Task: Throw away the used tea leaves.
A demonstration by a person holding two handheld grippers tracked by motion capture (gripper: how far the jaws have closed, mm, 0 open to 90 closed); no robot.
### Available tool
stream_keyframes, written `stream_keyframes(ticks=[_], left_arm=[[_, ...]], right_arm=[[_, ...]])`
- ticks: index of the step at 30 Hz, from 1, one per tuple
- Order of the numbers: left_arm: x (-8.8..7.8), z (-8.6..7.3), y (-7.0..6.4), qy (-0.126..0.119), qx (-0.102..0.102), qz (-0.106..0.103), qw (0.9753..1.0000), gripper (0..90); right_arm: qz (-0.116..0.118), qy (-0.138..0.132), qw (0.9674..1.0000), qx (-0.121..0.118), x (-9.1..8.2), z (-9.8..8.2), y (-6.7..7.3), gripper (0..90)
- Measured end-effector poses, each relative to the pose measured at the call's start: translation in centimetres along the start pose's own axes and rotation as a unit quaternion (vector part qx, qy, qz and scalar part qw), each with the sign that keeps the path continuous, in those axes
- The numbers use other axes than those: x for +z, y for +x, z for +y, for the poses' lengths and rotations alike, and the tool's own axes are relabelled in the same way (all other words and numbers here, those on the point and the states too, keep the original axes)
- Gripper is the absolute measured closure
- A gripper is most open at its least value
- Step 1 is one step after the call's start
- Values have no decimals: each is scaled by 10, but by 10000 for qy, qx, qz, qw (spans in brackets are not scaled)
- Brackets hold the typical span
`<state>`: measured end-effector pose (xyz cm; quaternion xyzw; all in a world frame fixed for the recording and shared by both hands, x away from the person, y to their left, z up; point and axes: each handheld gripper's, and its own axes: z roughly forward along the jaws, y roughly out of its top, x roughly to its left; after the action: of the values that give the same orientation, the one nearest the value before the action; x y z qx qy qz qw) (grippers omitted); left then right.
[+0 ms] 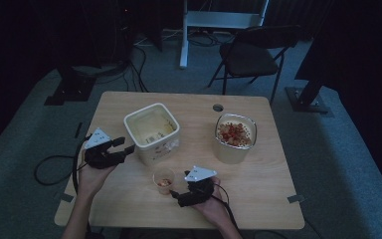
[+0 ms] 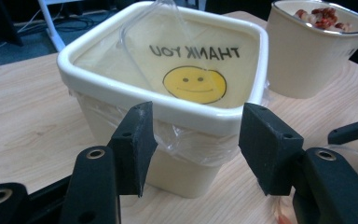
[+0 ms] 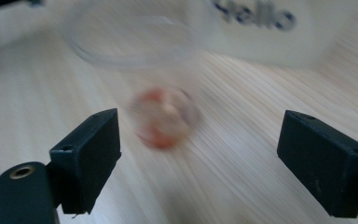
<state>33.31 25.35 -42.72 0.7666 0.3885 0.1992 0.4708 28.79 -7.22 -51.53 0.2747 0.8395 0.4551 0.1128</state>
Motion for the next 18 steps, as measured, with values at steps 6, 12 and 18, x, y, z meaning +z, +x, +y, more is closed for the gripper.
stream_keyframes(ticks=[6,12,18], left_arm=[[4,-4,1,157,-15,-28,9999,460],[5,-7,2,144,-85,-61,9998,460],[5,-9,3,201,-85,-58,9997,460]], right_arm=[[275,-126,9995,-48,17,12,8,136],[483,-364,9982,-35,30,18,10,176],[543,-482,9973,-76,37,22,10,237]])
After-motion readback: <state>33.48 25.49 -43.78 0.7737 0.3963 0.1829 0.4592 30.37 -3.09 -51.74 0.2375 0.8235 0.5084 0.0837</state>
